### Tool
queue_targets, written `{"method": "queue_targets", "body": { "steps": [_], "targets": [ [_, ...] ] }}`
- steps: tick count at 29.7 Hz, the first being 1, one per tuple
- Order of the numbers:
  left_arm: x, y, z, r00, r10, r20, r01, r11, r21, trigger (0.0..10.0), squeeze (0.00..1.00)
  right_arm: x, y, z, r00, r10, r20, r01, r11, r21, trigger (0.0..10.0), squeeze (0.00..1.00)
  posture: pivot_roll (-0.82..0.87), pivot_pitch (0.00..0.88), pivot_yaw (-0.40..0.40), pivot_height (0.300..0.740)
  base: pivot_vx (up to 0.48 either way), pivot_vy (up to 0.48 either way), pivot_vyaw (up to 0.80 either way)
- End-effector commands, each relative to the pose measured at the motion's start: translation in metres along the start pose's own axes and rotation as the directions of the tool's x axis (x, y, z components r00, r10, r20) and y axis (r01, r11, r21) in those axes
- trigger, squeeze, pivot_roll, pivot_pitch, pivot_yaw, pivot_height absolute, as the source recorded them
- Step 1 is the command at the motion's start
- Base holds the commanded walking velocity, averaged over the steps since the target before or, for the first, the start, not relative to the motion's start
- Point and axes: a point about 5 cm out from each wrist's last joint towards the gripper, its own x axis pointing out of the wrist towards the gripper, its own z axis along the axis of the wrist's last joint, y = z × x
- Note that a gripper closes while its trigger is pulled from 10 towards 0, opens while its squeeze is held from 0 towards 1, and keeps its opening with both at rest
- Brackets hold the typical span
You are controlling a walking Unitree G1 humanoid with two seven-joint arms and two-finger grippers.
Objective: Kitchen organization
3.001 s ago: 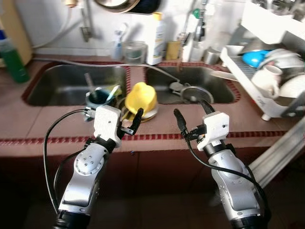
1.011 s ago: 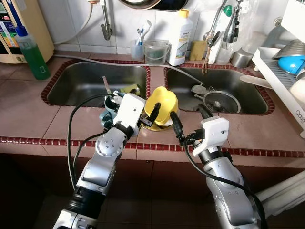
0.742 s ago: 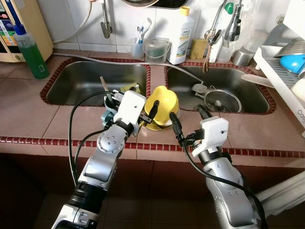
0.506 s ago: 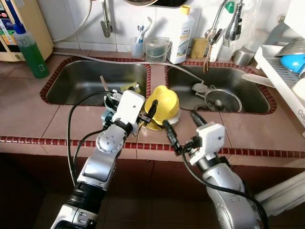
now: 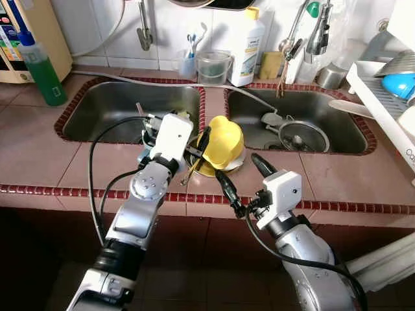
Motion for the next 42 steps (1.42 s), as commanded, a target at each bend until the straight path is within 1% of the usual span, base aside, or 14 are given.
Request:
{"method": "queue_targets", "body": {
  "steps": [1,7,8,9,10,11,12,13,14,15,22,42],
  "targets": [
    [0.003,-0.002,0.002,1.0,0.002,0.002,-0.002,1.0,0.001,10.0,0.0,0.0,0.001,0.004,1.0,0.005,0.006,-0.005,1.0,-0.008,10.0,0.0,-0.21,0.075,-0.005,0.74,0.0,0.0,0.0],
    [0.006,-0.009,0.0,1.0,-0.004,-0.007,0.004,1.0,0.016,10.0,0.0,-0.001,0.002,0.005,1.0,-0.002,0.006,0.002,1.0,-0.009,10.0,0.0,-0.22,0.073,0.002,0.74,0.0,0.0,0.0],
    [0.007,-0.009,-0.002,1.0,-0.001,-0.025,0.002,1.0,0.029,9.8,0.0,-0.001,0.002,0.005,1.0,-0.004,0.006,0.004,1.0,-0.009,10.0,0.0,-0.22,0.073,0.002,0.74,0.0,0.0,0.0],
    [0.008,-0.01,-0.005,0.999,0.004,-0.049,-0.002,0.999,0.044,9.1,0.0,-0.001,0.002,0.005,1.0,-0.005,0.006,0.005,1.0,-0.008,10.0,0.0,-0.22,0.072,0.003,0.74,0.0,0.0,0.0],
    [0.009,-0.009,-0.008,0.998,0.008,-0.066,-0.004,0.999,0.048,6.9,0.0,-0.001,0.002,0.005,1.0,-0.006,0.006,0.006,1.0,-0.008,10.0,0.0,-0.22,0.07,0.005,0.74,0.0,0.0,0.0],
    [0.009,-0.008,-0.01,0.996,0.016,-0.084,-0.012,0.999,0.051,4.1,0.0,-0.001,0.003,0.005,1.0,-0.007,0.006,0.007,1.0,-0.008,10.0,0.0,-0.22,0.07,0.006,0.74,0.0,0.0,0.0],
    [0.01,-0.007,-0.013,0.995,0.025,-0.1,-0.02,0.998,0.052,2.1,0.0,-0.001,0.003,0.005,1.0,-0.008,0.006,0.008,1.0,-0.007,10.0,0.0,-0.22,0.069,0.008,0.74,0.0,0.0,0.0],
    [0.01,-0.006,-0.014,0.994,0.032,-0.108,-0.026,0.998,0.058,1.9,0.0,-0.001,0.003,0.005,1.0,-0.009,0.006,0.009,1.0,-0.007,10.0,0.0,-0.23,0.067,0.009,0.74,0.0,0.0,0.0],
    [0.01,-0.005,-0.016,0.992,0.039,-0.121,-0.033,0.998,0.055,1.3,0.0,-0.001,0.004,0.005,1.0,-0.012,0.007,0.012,1.0,-0.007,10.0,0.0,-0.23,0.069,0.012,0.74,0.0,0.0,0.0],
    [0.01,-0.003,-0.018,0.99,0.052,-0.134,-0.045,0.998,0.053,0.0,0.0,0.0,0.004,0.005,1.0,-0.014,0.007,0.015,1.0,-0.007,10.0,0.0,-0.23,0.066,0.012,0.74,0.0,0.0,0.0],
    [0.012,0.002,-0.016,0.989,0.082,-0.123,-0.073,0.995,0.072,0.0,0.0,-0.001,0.004,0.004,1.0,-0.022,0.005,0.022,1.0,-0.006,10.0,0.0,-0.23,0.066,0.015,0.74,0.0,0.0,0.0],
    [0.013,0.003,-0.015,0.989,0.095,-0.112,-0.085,0.992,0.091,0.0,0.0,0.002,0.006,0.003,1.0,-0.028,0.004,0.028,1.0,-0.006,10.0,0.0,-0.21,0.071,0.007,0.74,0.0,0.0,0.0]
  ]
}}
